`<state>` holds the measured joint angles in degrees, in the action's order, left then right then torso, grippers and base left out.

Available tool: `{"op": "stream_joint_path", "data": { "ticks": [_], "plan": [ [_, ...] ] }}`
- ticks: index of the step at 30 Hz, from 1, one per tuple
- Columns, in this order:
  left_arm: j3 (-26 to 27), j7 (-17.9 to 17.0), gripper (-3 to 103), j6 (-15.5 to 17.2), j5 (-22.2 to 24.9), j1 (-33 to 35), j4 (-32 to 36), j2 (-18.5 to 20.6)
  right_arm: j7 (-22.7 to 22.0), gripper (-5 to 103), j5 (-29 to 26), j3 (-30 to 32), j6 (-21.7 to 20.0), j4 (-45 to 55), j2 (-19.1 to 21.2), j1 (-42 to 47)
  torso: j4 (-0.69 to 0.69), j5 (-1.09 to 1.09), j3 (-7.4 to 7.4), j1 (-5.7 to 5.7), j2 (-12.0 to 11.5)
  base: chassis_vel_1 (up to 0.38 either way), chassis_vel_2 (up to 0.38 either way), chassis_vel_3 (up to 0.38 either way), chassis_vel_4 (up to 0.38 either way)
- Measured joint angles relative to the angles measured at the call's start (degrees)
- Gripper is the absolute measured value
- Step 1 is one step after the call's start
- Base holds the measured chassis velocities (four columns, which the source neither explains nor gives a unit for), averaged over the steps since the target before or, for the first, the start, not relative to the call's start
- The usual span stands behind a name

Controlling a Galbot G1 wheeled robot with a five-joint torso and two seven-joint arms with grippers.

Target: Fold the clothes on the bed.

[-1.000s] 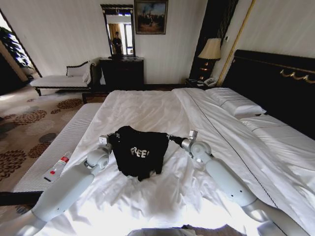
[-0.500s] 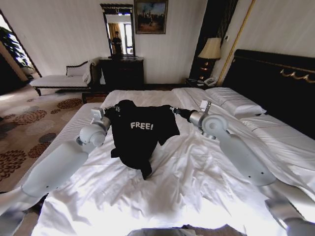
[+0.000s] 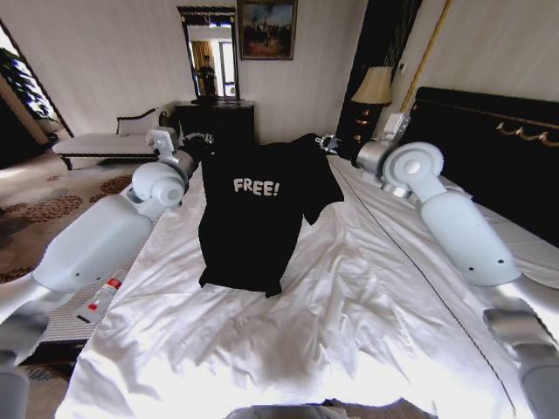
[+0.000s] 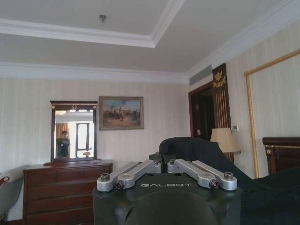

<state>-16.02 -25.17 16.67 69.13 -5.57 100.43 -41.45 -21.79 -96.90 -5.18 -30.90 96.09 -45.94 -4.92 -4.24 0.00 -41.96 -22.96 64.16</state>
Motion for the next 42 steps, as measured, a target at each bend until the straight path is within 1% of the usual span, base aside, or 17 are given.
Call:
{"op": "stream_joint_path", "data": {
  "ticks": [1,6,9,14,18,19,23,24,27,28,29,30,33,35,37,38,42],
  "plan": [
    [0.00,0.00,1,0.00,0.00,0.00,0.00,0.00,0.00,0,0.00,0.00,0.00,0.00,0.00,0.00,0.00,0.00,0.00,0.00,0.00,0.000,0.000,0.000,0.000],
    [0.58,-1.33,1,0.80,4.36,-3.28,3.49,1.64,-1.07,0,-3.34,-1.28,-0.05,-0.25,0.32,-5.96,-0.01,-0.01,0.01,0.01,0.01,0.000,0.000,0.000,0.000],
    [0.71,-1.76,1,1.02,5.74,-3.76,5.42,2.56,-1.76,0,-4.62,-1.24,-0.08,0.83,0.72,-6.61,-0.02,-0.01,0.01,0.02,0.01,0.000,0.000,0.000,0.000],
    [3.03,-2.04,1,1.25,8.04,-2.81,10.36,6.16,-4.27,0,-8.18,0.12,-0.15,5.26,2.11,-6.24,-0.02,0.00,0.01,0.01,0.01,0.000,0.000,0.000,0.000],
    [8.67,-1.96,1,1.29,9.39,2.03,14.55,10.41,-6.95,0,-11.35,2.45,-0.14,9.74,3.41,-4.36,-0.01,-0.01,0.01,0.02,0.01,0.000,0.000,0.000,0.000],
    [8.67,-1.96,1,1.29,9.39,2.03,14.55,10.41,-6.95,0,-11.35,2.45,-0.14,9.74,3.41,-4.36,-0.01,-0.01,0.01,0.02,0.01,0.000,0.000,0.000,0.000],
    [16.39,-1.92,1,0.94,9.88,11.26,19.37,16.05,-10.44,0,-15.09,4.15,0.20,14.50,4.47,-2.56,-0.04,-0.02,0.01,0.02,0.01,0.000,0.000,0.000,0.000],
    [16.39,-1.92,1,0.94,9.88,11.26,19.37,16.05,-10.44,0,-15.09,4.15,0.20,14.50,4.47,-2.56,-0.04,-0.02,0.01,0.02,0.01,0.000,0.000,0.000,0.000],
    [21.26,-1.82,1,-0.10,10.24,17.03,24.14,21.31,-12.80,0,-17.24,4.52,0.37,17.54,3.66,-2.57,0.04,-0.02,0.01,0.02,0.01,0.000,0.000,0.000,0.000],
    [22.39,-1.74,1,-0.61,10.76,18.15,25.94,23.34,-13.62,0,-18.58,4.95,0.42,19.06,3.94,-2.59,0.04,-0.02,0.01,0.02,0.01,0.000,0.000,0.000,0.000],
    [23.22,-1.75,1,-0.86,11.50,18.50,27.32,24.59,-14.12,0,-19.62,5.36,0.48,20.33,4.48,-2.65,0.04,-0.04,0.01,0.02,0.01,0.000,0.000,0.000,0.000],
    [23.22,-1.75,1,-0.86,11.50,18.50,27.32,24.59,-14.12,0,-19.62,5.36,0.48,20.33,4.48,-2.65,0.04,-0.04,0.01,0.02,0.01,0.000,0.000,0.000,0.000],
    [24.28,-2.20,1,-1.11,14.34,16.93,30.55,26.98,-15.14,0,-22.12,6.49,0.59,23.40,6.59,-3.13,-0.02,-0.01,0.02,0.04,0.02,0.000,0.000,0.000,0.000],
    [24.39,-2.28,1,-1.11,15.58,15.99,31.75,27.92,-15.57,0,-23.16,7.03,0.62,24.47,7.37,-3.30,-0.03,0.00,0.02,0.04,0.02,0.000,0.000,0.000,0.000],
    [25.29,-2.17,1,-1.11,17.90,15.08,33.64,30.32,-16.27,0,-25.34,8.36,0.65,26.59,9.53,-3.35,-0.03,0.03,0.02,0.03,0.02,0.000,0.000,0.000,0.000],
    [25.29,-2.17,1,-1.11,17.90,15.08,33.64,30.32,-16.27,0,-25.34,8.36,0.65,26.59,9.53,-3.35,-0.03,0.03,0.02,0.03,0.02,0.000,0.000,0.000,0.000],
    [28.78,-2.01,1,-1.11,22.66,14.97,35.65,34.54,-16.40,0,-29.52,12.25,0.65,30.25,14.82,-1.47,-0.01,-0.01,0.01,0.01,0.01,0.000,0.000,0.000,0.000]
  ]
}}
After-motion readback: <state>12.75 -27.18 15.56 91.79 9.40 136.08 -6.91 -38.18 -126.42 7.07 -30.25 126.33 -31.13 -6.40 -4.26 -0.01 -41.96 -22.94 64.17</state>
